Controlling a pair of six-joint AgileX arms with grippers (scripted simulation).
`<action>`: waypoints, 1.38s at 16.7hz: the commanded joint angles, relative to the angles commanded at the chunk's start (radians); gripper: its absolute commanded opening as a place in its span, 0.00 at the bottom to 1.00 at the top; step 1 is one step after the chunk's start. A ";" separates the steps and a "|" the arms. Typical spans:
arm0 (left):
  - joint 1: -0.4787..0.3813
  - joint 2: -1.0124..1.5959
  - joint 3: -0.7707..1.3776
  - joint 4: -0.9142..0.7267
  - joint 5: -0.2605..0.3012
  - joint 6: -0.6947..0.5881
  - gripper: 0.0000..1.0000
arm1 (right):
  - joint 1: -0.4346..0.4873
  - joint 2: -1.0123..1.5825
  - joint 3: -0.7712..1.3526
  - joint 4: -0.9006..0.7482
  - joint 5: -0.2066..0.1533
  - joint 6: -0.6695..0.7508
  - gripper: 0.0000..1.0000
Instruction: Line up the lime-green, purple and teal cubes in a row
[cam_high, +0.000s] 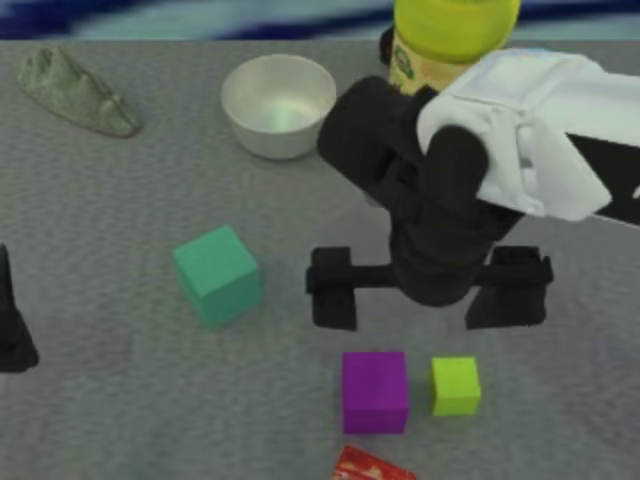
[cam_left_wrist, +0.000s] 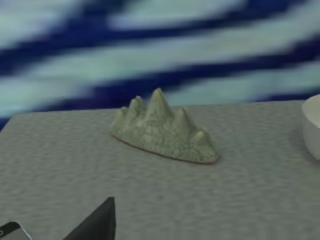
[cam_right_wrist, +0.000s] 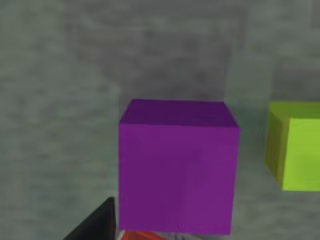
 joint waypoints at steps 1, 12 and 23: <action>-0.014 0.055 0.052 -0.036 0.000 0.018 1.00 | -0.025 -0.062 -0.043 0.029 0.016 -0.030 1.00; -0.227 1.089 0.844 -0.610 -0.003 0.290 1.00 | -0.460 -1.126 -0.838 0.535 0.100 -0.480 1.00; -0.403 1.875 1.471 -1.044 -0.002 0.507 1.00 | -0.773 -1.770 -1.398 1.016 -0.047 -0.769 1.00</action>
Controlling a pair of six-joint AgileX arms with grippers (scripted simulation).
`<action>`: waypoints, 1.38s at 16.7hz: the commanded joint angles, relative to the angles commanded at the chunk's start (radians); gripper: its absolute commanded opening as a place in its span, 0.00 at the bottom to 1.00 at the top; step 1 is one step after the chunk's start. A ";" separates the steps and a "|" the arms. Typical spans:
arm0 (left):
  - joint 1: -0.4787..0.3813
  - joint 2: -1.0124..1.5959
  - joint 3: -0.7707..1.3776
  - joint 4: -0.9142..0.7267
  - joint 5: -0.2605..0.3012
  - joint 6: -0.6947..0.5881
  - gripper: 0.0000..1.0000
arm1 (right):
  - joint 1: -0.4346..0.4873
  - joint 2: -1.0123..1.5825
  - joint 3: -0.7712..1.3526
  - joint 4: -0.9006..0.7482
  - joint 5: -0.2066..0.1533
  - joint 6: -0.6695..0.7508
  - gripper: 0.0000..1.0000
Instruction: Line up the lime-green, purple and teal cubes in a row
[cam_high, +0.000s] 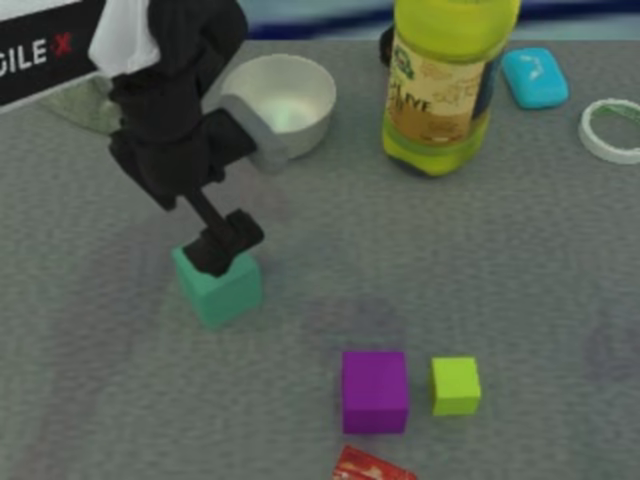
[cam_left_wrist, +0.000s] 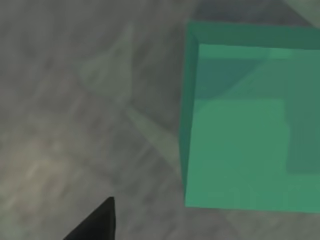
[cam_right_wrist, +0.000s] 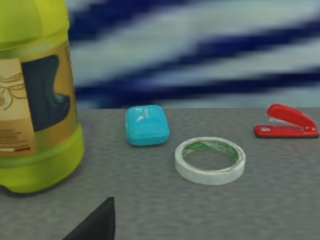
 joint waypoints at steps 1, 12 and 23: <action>-0.007 0.025 0.026 -0.014 -0.001 0.008 1.00 | -0.011 -0.023 -0.017 0.022 -0.011 -0.008 1.00; -0.011 0.075 0.003 0.044 -0.001 0.019 1.00 | -0.021 -0.046 -0.032 0.044 -0.023 -0.017 1.00; -0.011 0.159 -0.150 0.284 0.000 0.020 1.00 | -0.021 -0.046 -0.032 0.044 -0.023 -0.017 1.00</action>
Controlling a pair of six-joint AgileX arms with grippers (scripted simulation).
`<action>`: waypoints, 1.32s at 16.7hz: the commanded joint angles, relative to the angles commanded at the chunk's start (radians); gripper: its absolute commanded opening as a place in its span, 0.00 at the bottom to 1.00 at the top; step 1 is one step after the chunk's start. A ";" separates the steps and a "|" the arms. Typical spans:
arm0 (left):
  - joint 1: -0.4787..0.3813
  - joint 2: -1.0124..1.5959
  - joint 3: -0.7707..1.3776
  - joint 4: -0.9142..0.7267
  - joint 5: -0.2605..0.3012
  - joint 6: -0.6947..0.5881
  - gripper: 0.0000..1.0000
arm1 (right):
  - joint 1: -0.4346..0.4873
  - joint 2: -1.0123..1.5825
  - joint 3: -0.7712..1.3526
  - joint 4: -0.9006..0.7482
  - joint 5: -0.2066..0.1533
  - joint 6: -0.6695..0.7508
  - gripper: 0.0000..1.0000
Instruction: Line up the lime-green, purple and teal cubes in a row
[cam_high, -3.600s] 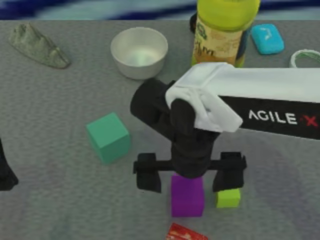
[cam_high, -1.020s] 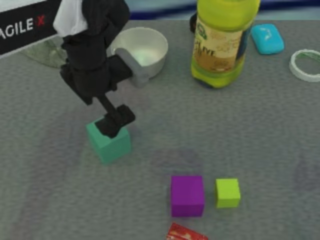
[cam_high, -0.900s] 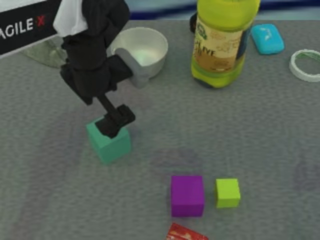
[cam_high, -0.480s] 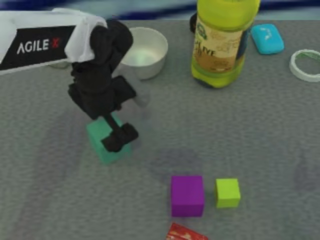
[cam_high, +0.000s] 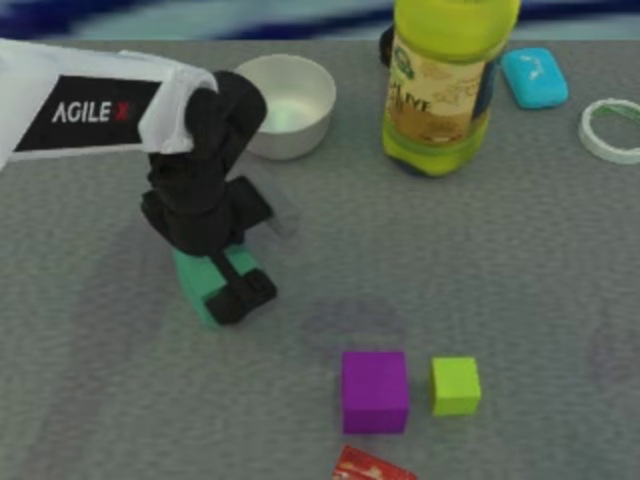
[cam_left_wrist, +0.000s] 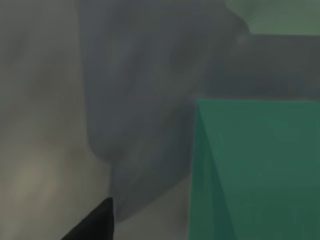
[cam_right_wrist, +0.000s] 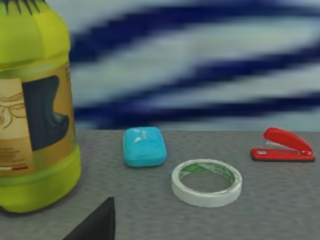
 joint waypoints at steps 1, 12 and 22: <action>0.000 0.000 0.000 0.000 0.000 0.000 0.92 | 0.000 0.000 0.000 0.000 0.000 0.000 1.00; 0.000 0.000 0.000 0.000 0.000 0.000 0.10 | 0.000 0.000 0.000 0.000 0.000 0.000 1.00; 0.000 -0.013 0.001 -0.006 0.005 -0.002 0.00 | 0.000 0.000 0.000 0.000 0.000 0.000 1.00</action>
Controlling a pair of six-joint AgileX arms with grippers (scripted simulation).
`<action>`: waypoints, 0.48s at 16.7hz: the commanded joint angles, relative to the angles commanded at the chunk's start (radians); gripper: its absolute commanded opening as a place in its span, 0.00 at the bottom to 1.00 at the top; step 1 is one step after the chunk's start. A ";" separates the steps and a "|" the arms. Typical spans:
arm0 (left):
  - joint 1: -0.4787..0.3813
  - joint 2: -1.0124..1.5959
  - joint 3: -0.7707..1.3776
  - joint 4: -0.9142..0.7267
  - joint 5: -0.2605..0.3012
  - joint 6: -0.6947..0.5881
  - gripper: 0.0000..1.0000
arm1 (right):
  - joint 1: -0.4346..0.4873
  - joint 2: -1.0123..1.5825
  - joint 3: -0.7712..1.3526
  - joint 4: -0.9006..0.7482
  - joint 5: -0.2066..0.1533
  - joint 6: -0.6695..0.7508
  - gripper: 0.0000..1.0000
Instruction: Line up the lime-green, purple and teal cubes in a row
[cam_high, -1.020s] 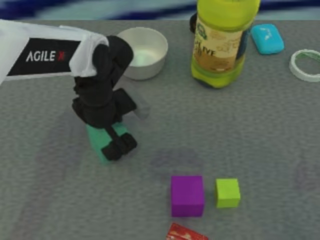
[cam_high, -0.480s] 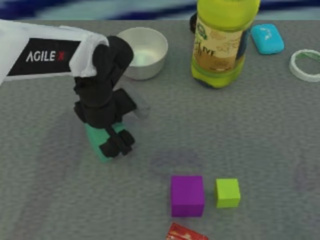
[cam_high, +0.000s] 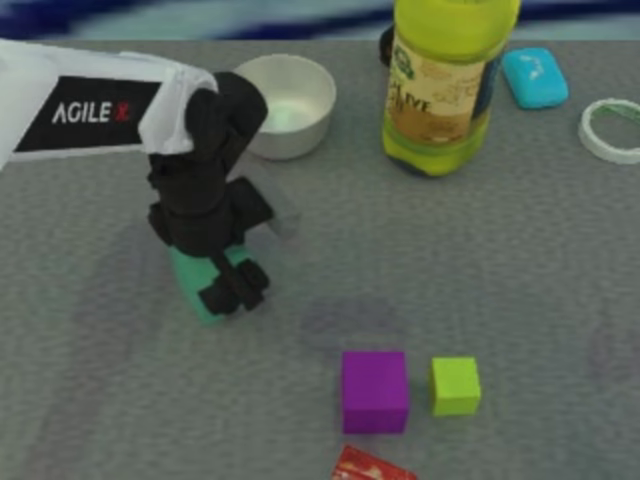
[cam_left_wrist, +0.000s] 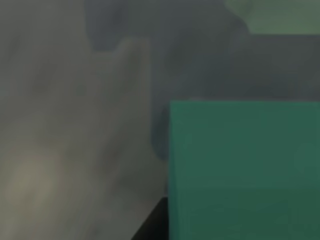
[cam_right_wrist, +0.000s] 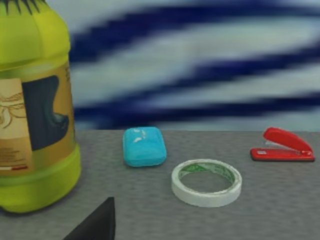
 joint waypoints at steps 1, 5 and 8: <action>0.000 -0.001 0.003 -0.003 0.000 0.000 0.00 | 0.000 0.000 0.000 0.000 0.000 0.000 1.00; 0.006 -0.036 0.071 -0.109 0.000 0.002 0.00 | 0.000 0.000 0.000 0.000 0.000 0.000 1.00; 0.015 -0.074 0.132 -0.214 -0.001 -0.001 0.00 | 0.000 0.000 0.000 0.000 0.000 0.000 1.00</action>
